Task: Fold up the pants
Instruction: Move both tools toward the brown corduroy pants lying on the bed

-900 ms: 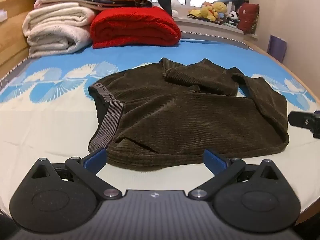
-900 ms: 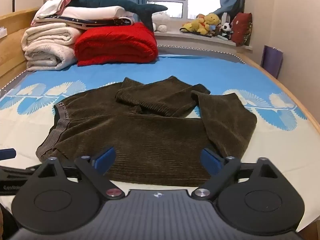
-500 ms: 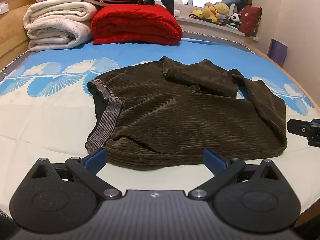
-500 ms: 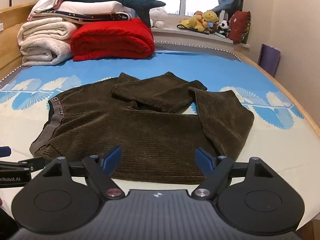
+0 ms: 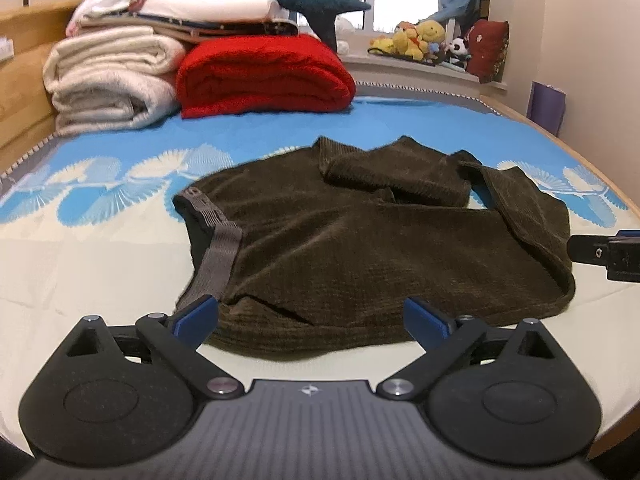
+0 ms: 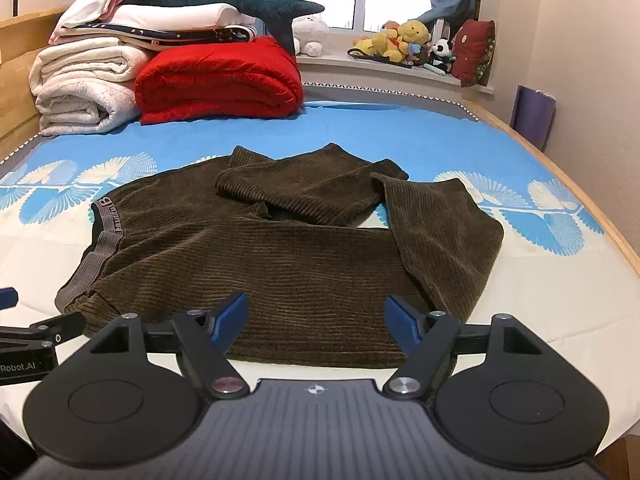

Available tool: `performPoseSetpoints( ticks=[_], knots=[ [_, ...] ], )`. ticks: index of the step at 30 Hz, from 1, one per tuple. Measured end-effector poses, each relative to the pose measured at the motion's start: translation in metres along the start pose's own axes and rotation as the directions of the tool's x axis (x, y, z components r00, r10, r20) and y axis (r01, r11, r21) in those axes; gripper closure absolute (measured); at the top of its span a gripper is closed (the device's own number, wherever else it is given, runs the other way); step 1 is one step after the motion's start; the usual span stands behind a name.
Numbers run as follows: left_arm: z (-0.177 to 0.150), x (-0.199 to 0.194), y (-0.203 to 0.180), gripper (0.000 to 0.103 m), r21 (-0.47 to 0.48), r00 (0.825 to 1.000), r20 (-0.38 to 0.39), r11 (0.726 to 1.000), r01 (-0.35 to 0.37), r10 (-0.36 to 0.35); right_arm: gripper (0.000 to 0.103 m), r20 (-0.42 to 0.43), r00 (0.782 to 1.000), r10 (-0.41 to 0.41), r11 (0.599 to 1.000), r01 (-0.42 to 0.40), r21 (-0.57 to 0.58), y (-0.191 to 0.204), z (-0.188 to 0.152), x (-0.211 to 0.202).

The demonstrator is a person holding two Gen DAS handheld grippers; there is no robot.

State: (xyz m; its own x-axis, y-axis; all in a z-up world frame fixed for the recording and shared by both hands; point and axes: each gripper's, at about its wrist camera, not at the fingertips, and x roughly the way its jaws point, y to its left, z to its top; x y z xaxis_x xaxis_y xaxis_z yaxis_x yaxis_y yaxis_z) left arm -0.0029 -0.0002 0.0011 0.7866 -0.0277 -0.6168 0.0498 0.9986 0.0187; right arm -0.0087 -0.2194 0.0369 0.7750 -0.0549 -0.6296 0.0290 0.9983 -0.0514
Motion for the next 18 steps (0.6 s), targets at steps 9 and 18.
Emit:
performPoseSetpoints(
  ticks=[9, 18],
  knots=[
    [0.0025, 0.0016, 0.0012, 0.004, -0.003, 0.999, -0.007, 1.0, 0.031, -0.031, 0.028, 0.025, 1.0, 0.003, 1.0, -0.004, 0.014, -0.0017, -0.0008, -0.0017],
    [0.0017, 0.0028, 0.0007, 0.01, 0.013, 0.999, -0.011, 0.999, 0.035, -0.035, 0.028, 0.035, 0.999, 0.029, 1.0, -0.029, 0.008, -0.0007, -0.0005, -0.0037]
  ],
)
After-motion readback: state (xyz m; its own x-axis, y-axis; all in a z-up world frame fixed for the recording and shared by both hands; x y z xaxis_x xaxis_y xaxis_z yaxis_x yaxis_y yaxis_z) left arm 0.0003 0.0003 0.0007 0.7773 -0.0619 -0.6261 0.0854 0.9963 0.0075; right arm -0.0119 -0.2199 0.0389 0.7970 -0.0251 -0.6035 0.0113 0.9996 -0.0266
